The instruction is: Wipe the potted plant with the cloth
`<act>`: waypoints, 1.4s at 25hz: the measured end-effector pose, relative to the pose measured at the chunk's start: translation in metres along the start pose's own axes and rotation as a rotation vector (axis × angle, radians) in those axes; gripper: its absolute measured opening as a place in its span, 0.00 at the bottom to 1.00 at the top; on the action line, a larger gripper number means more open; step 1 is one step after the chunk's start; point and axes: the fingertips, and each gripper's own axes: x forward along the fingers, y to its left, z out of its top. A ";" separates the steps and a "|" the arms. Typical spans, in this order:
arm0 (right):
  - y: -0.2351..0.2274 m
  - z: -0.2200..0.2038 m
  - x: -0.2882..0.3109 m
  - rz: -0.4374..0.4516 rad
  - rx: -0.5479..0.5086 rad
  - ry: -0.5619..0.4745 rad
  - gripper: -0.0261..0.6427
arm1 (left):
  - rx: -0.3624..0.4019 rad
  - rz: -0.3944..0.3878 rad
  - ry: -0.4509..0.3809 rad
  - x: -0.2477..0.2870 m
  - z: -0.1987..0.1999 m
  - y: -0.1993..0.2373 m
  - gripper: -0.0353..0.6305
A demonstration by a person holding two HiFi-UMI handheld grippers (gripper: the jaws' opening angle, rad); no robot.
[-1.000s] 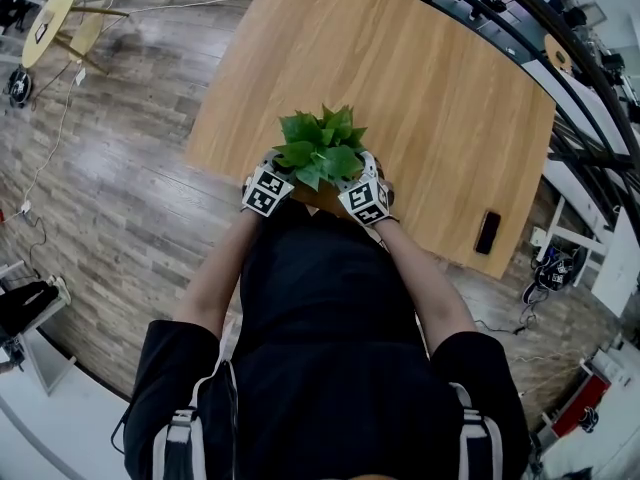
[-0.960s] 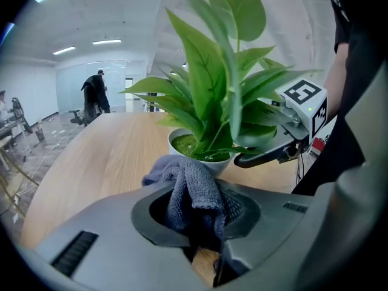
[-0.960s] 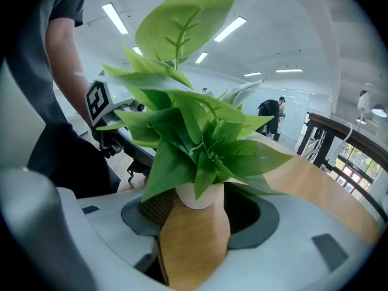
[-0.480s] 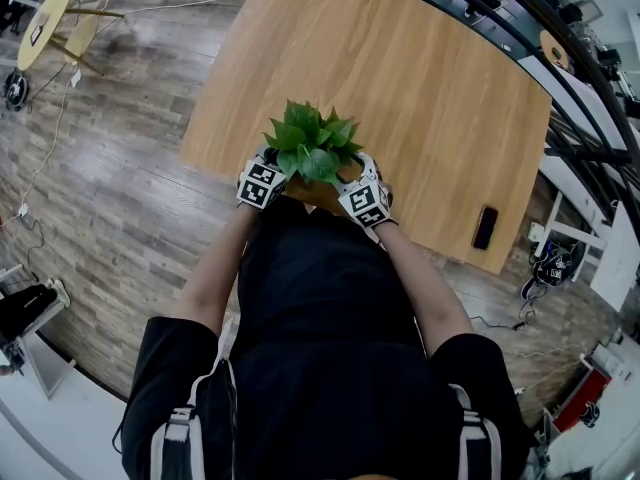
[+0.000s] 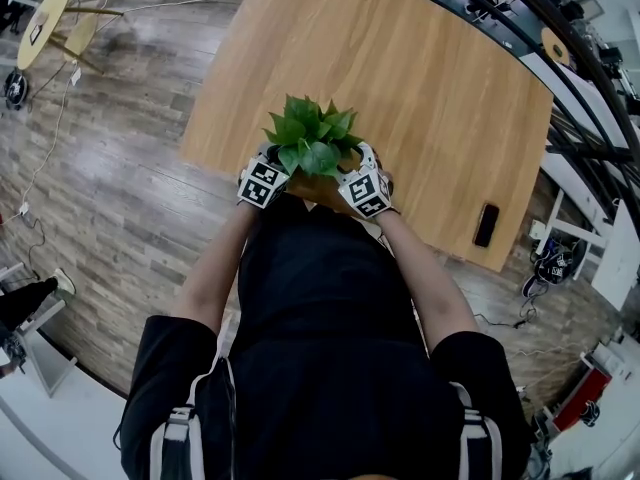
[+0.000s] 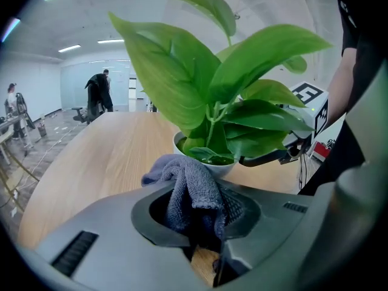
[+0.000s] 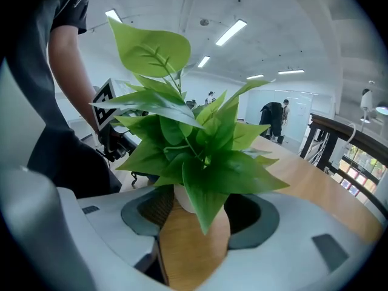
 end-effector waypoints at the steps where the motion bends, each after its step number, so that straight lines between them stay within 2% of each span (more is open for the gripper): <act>1: -0.001 -0.001 0.000 -0.005 0.003 0.002 0.40 | 0.006 -0.013 0.003 0.000 -0.001 -0.004 0.22; 7: -0.006 0.001 0.003 -0.022 0.018 0.004 0.40 | 0.033 -0.065 0.007 -0.001 -0.002 -0.021 0.22; 16: 0.013 0.002 -0.004 -0.018 0.075 -0.012 0.40 | -0.006 -0.038 -0.016 -0.004 0.000 -0.013 0.22; 23: 0.035 0.005 -0.004 0.045 0.042 -0.018 0.40 | -0.012 -0.042 -0.027 -0.005 0.005 -0.013 0.22; 26: 0.037 0.006 -0.005 0.045 0.035 -0.018 0.40 | -0.020 -0.043 -0.027 -0.006 0.006 -0.015 0.22; 29: 0.027 0.000 -0.008 0.009 0.051 -0.010 0.40 | -0.055 -0.025 -0.035 -0.006 0.002 -0.010 0.22; 35: -0.010 -0.016 0.001 -0.047 0.068 0.043 0.40 | -0.058 0.031 -0.013 -0.001 0.003 0.008 0.22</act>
